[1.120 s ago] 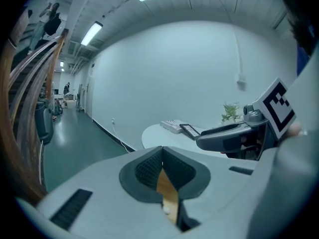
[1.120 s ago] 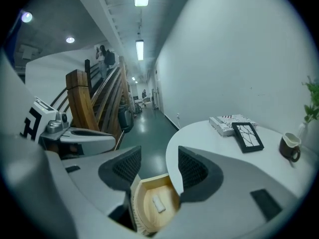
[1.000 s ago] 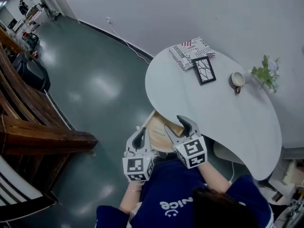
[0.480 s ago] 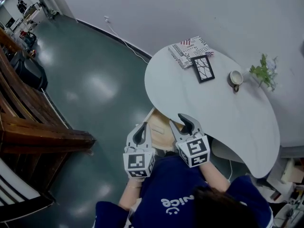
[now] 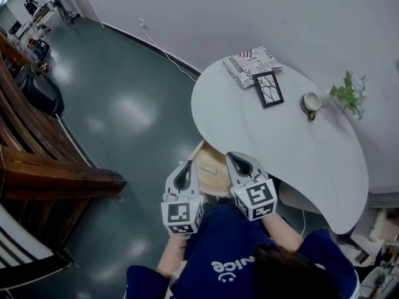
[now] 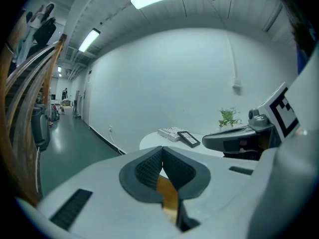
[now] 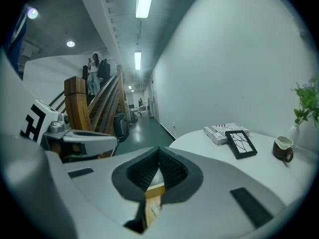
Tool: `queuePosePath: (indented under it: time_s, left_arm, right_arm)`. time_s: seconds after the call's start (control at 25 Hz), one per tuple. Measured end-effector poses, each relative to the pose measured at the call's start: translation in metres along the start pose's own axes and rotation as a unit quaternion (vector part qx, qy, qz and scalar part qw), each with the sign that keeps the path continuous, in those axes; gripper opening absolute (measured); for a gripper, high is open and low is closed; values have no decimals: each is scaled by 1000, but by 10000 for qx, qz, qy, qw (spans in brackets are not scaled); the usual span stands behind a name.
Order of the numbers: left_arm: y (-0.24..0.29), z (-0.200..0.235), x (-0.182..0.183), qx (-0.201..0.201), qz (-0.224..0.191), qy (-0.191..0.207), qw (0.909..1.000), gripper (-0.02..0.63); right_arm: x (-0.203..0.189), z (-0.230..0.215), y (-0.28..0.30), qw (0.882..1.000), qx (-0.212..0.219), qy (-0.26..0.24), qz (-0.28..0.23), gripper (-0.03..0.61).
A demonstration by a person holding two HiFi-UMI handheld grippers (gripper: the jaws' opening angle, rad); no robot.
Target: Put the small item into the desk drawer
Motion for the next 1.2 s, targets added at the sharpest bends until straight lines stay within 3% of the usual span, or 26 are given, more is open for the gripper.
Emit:
queuePosePath:
  time_s: [1.2]
  left_arm:
    - [-1,1,-7,91,97,-1,9999,3]
  right_arm:
    - [-9,-2,3,9998,-47,-168,-13,8]
Point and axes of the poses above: the fingertips, and each gripper's own axes: y forward along the fingers, z to its left, x out of its top, the point moved 8 cm from there along -y, backward along the fingers, and after that the axes turned 5 degrees about z, right-handed, at the moved point
